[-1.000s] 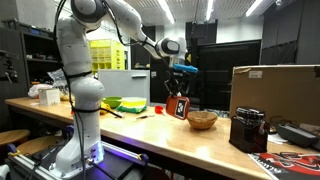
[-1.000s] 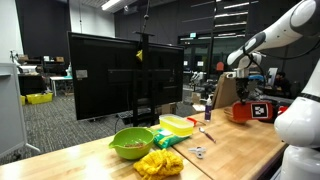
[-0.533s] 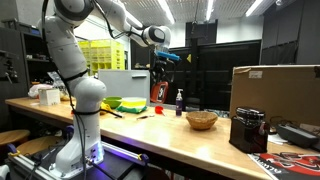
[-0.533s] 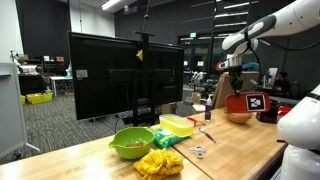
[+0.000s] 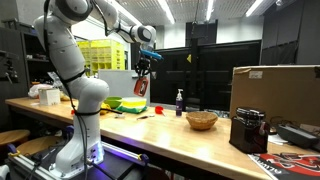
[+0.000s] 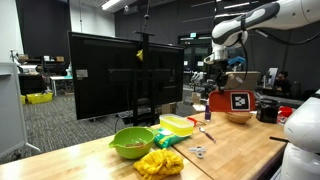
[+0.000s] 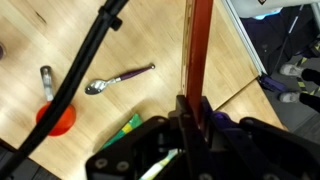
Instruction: Put the orange lid on the yellow lunchbox
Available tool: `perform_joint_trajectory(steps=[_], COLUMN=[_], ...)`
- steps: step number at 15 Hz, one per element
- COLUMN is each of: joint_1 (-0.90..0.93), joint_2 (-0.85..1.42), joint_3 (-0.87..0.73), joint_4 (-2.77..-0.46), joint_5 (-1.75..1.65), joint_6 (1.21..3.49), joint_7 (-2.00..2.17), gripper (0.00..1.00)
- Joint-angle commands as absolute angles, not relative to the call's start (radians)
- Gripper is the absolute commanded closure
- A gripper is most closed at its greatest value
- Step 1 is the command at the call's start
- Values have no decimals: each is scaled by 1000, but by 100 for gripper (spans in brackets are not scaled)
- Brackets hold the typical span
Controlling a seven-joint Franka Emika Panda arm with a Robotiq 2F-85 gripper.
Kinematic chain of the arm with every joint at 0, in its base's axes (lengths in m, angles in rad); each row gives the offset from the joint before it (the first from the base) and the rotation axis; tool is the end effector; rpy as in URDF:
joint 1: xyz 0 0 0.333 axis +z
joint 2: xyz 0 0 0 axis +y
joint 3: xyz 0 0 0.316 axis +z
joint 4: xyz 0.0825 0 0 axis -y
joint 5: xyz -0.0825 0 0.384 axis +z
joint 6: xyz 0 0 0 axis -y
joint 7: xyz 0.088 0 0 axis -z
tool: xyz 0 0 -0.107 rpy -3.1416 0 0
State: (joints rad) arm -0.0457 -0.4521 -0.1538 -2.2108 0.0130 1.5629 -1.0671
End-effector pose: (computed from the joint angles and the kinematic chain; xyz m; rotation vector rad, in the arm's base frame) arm 0.3863 -0.0846 0.5383 -2.6680 -1.2697 0.1717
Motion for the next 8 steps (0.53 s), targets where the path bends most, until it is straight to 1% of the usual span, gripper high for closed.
perform_joint_trajectory(steps=[1, 8], joint_1=[10, 47], joint_2=[-444, -425], joint_3=[-136, -133], joint_4=[-2195, -2197], joint_5=[56, 53], joint_6=[1592, 1652], joint_7=[-1061, -1083], gripper=[97, 97])
